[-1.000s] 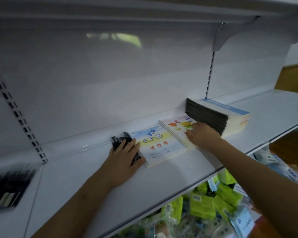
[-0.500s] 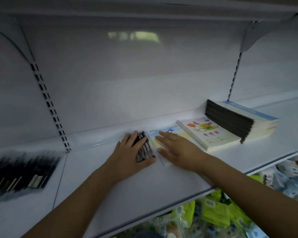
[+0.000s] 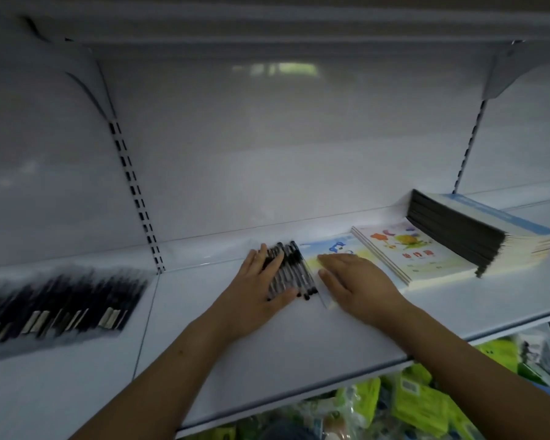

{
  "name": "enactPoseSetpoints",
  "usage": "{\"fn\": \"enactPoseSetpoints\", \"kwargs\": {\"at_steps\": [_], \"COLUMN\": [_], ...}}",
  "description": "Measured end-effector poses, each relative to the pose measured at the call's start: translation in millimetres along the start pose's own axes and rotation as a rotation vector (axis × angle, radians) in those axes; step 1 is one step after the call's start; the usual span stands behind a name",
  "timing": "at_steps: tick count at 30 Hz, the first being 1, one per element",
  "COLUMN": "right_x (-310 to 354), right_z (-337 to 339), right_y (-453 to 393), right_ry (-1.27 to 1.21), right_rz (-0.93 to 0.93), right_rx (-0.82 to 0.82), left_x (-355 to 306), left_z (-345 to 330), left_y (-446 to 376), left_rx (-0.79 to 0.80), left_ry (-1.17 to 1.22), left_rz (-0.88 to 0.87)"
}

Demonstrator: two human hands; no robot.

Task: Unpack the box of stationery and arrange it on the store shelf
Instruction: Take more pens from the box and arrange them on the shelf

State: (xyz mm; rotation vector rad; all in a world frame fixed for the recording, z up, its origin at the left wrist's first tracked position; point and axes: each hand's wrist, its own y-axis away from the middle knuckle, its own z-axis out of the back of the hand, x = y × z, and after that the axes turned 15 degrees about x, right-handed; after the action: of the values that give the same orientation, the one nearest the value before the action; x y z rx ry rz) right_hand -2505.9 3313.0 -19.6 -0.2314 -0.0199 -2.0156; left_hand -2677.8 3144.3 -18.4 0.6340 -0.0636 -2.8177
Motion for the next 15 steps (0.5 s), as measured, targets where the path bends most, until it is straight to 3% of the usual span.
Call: {"fn": "enactPoseSetpoints", "kwargs": {"at_steps": [3,8,12,15], "right_x": [23.6,137.1,260.2,352.7], "right_z": [8.8,7.6,-10.4,-26.0], "right_y": [0.9,-7.9,-7.3,-0.8], "right_ry": [-0.079,-0.350,-0.582,-0.659], "right_rz": [0.041,0.332,0.489,0.561], "right_rx": [-0.089,-0.275,-0.294,-0.203], "left_x": [6.5,43.5,69.3,71.3], "left_z": [6.3,19.0,13.2,-8.1], "left_y": [46.3,183.2,335.7,456.4], "left_rx": [-0.131,-0.451,-0.722,-0.888], "left_ry": [-0.011,0.100,0.145,0.127], "left_rz": [0.055,0.204,0.484,0.778]}}
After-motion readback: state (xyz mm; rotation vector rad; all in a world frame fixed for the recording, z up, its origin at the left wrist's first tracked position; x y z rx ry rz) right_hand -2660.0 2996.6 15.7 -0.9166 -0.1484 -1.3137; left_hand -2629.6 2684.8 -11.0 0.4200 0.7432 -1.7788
